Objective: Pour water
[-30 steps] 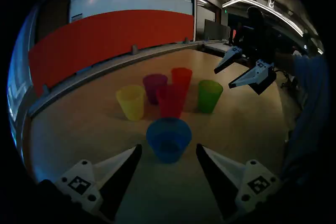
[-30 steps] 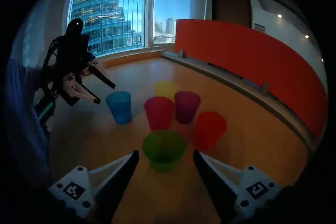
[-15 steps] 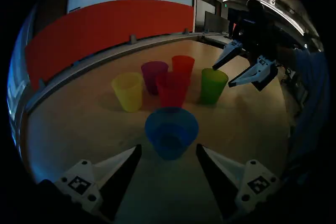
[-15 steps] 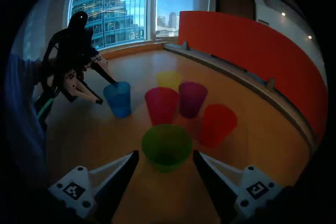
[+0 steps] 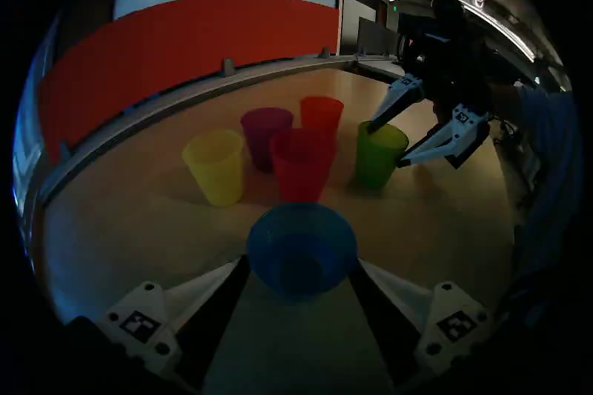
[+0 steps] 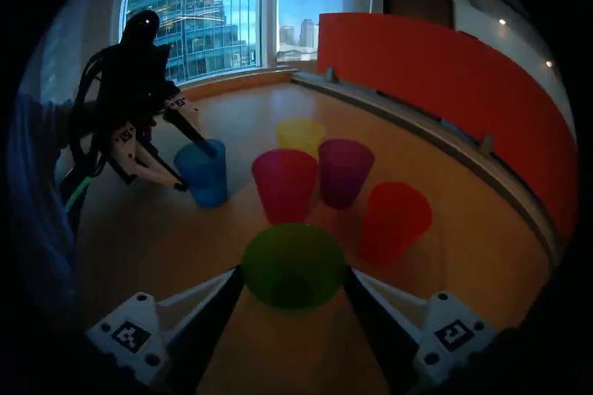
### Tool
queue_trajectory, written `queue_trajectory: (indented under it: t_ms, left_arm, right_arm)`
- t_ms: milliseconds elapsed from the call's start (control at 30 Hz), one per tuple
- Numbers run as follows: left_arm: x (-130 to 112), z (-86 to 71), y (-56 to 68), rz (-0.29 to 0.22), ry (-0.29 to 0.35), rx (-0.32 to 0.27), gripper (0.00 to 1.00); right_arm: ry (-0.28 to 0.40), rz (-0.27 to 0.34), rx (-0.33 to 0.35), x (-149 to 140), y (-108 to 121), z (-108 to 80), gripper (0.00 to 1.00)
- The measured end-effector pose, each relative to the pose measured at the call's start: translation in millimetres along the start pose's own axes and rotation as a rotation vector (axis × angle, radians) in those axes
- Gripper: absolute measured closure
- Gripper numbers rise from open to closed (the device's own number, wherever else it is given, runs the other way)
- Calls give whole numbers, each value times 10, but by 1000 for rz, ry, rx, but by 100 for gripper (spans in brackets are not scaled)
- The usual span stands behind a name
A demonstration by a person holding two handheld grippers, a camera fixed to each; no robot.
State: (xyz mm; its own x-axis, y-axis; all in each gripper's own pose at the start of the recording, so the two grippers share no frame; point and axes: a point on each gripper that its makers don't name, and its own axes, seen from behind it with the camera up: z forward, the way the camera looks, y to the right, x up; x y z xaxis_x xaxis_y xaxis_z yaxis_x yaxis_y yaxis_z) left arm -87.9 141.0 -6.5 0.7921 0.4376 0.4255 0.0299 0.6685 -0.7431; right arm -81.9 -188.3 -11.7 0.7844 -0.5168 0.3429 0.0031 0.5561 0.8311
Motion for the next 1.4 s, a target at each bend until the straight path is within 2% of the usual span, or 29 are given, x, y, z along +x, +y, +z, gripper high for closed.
queue_trajectory:
  t_ms: [433,500,633,1033,1167,1400]
  left_arm:
    - [60,93,7,16,5,-4,4]
    - [59,103,8,19,6,-2,5]
    - [56,110,9,19,4,0,14]
    - [60,113,17,19,1,0,14]
    - [59,110,16,18,3,1,14]
    - [62,94,11,16,6,2,14]
  right_arm:
    - [7,6,3,25,19,44,0]
    - [6,6,4,18,18,42,0]
    - [5,4,5,6,16,44,0]
    - [13,6,4,17,5,104,0]
    - [12,8,1,11,10,121,7]
    - [29,12,5,45,-20,107,8]
